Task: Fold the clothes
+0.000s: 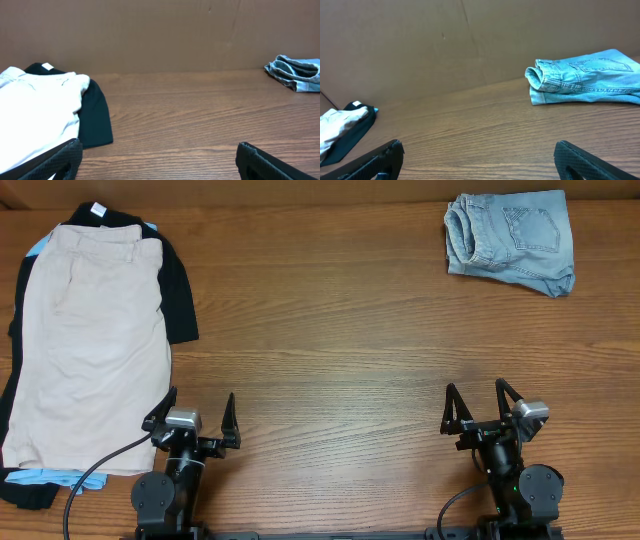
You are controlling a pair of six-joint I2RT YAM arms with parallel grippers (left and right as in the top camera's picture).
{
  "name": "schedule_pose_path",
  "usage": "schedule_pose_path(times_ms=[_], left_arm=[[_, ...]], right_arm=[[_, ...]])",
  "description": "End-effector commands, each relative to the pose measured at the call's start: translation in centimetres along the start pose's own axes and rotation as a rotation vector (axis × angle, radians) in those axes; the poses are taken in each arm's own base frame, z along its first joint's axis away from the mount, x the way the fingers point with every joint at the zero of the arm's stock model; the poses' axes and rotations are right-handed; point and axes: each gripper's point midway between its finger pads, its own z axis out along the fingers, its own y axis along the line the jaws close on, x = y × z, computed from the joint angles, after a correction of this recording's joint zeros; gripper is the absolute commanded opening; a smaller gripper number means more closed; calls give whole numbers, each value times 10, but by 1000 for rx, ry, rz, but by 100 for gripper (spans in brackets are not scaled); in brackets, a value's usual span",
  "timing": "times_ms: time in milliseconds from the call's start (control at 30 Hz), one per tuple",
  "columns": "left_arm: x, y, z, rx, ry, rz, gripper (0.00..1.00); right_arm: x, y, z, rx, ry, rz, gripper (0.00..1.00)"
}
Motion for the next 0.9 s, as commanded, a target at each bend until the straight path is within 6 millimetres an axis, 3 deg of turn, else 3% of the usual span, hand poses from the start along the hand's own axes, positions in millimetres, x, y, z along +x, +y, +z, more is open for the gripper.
schedule_pose_path(times_ms=[0,867], left_arm=[[0,-1,0,1,-6,-16,100],[0,-1,0,0,-7,-16,100]], right_arm=[[3,3,0,-16,2,-1,100],[2,6,0,-34,-2,-2,100]])
